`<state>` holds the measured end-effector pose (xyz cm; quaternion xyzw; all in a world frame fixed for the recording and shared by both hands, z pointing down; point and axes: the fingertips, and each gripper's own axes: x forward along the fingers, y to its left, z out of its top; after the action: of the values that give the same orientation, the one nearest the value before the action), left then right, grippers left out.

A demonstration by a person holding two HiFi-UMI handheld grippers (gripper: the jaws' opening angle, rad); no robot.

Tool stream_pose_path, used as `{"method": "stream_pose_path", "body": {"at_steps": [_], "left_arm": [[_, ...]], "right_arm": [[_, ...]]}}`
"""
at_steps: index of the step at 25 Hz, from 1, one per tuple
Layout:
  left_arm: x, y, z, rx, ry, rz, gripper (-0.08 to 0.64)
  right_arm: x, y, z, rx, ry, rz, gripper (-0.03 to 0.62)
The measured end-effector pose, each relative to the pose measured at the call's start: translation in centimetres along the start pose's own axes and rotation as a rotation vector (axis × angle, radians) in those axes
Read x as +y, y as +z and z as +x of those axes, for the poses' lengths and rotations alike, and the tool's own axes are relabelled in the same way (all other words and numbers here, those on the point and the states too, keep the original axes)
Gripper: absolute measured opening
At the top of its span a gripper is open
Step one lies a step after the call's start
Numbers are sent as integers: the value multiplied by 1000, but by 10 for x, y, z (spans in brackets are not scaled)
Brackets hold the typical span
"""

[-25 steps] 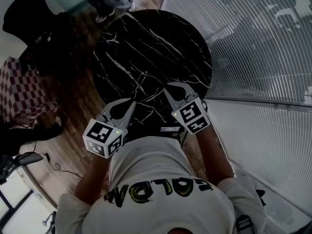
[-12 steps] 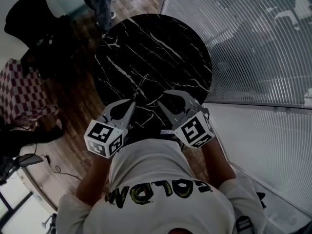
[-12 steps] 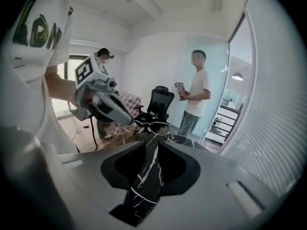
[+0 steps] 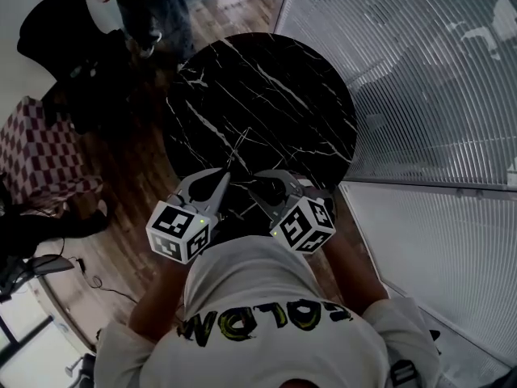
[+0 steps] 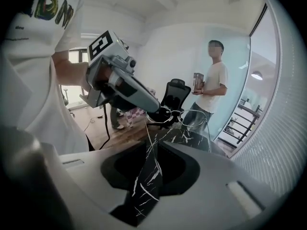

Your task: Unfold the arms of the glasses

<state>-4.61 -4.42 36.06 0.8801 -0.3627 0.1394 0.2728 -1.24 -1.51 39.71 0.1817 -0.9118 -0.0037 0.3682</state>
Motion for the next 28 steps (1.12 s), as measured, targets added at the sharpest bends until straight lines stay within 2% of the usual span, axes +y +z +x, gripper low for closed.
{"method": "stream_pose_path", "body": {"at_steps": [5, 11, 18, 20, 28], "left_arm": [[4, 3, 1, -13, 9, 7, 5], [10, 3, 6, -20, 28, 2, 5], [17, -3, 12, -8, 34, -3, 5], [17, -9, 15, 2, 26, -14, 5], [39, -40, 54, 46, 10, -17, 5]], "right_arm": [[3, -2, 6, 6, 11, 6, 38], [11, -4, 7, 0, 19, 28, 18], [18, -7, 11, -3, 5, 89, 25], [17, -12, 10, 0, -12, 114, 66], [-15, -39, 10, -29, -89, 201, 69]]}}
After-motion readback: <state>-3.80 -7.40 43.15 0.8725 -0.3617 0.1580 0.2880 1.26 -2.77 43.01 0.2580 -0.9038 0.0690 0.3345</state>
